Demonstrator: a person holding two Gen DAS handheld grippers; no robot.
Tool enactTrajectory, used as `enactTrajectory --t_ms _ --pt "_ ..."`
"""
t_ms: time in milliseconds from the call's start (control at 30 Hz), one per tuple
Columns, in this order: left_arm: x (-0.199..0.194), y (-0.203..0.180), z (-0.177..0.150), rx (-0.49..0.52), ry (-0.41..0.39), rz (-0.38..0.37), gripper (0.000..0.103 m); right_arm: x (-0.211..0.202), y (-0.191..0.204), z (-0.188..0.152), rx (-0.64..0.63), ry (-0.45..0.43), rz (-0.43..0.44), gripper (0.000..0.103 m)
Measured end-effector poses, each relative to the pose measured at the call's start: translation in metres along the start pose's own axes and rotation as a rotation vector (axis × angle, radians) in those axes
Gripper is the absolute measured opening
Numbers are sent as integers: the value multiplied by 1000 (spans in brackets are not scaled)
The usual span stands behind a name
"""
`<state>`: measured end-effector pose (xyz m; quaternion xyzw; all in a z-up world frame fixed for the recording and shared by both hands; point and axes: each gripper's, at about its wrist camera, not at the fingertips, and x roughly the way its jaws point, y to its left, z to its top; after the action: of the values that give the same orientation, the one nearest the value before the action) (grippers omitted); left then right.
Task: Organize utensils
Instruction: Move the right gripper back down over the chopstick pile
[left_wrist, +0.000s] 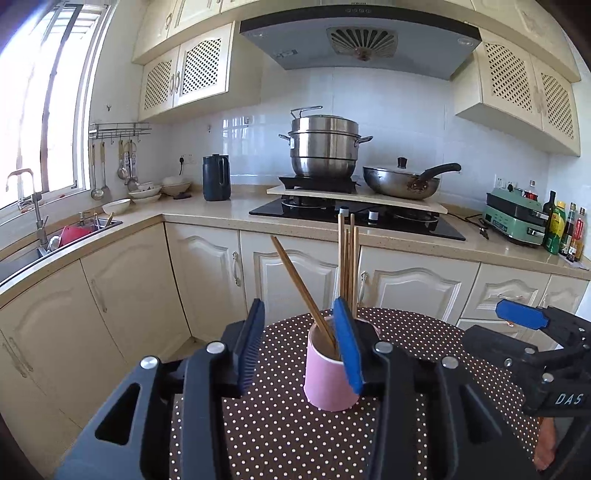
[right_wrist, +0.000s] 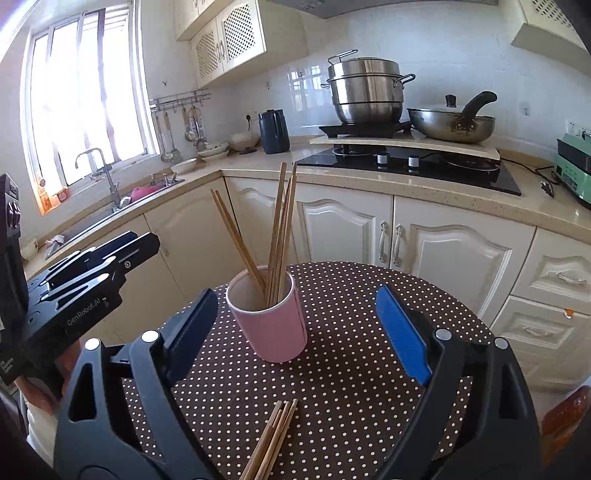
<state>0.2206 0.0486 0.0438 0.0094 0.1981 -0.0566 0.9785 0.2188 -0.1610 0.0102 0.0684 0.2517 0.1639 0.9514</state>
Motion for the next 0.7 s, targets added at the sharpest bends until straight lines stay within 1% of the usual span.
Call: enactTrajectory --t_ms 33,100,167,267,333,400,500,600,700 --pt "-6 -1 -4 -1 0 0 41 -5 -2 -5 18 10 11 91" --pt "-18 -3 -14 2 12 5 47 -14 -2 -15 29 24 2 91" --pt "-28 -5 -25 2 26 8 48 -25 2 -28 -1 24 -24 91" --pt "-38 -8 -42 -8 54 9 52 -46 13 -50 -51 -38 -90 92" --pt "-43 -9 -57 -16 94 20 55 -54 15 -63 -55 -43 -121 93" --pt "-46 -10 -72 -19 125 24 55 -56 14 -77 -27 -5 -123 93" --pt "-48 -12 -96 -31 182 10 55 -52 7 -103 48 77 -95 93" --pt "-46 -11 -121 -57 264 -5 55 -46 7 -125 55 120 -112 93" --pt "-45 -12 -142 -59 312 -16 55 -38 8 -146 65 175 -128 93"
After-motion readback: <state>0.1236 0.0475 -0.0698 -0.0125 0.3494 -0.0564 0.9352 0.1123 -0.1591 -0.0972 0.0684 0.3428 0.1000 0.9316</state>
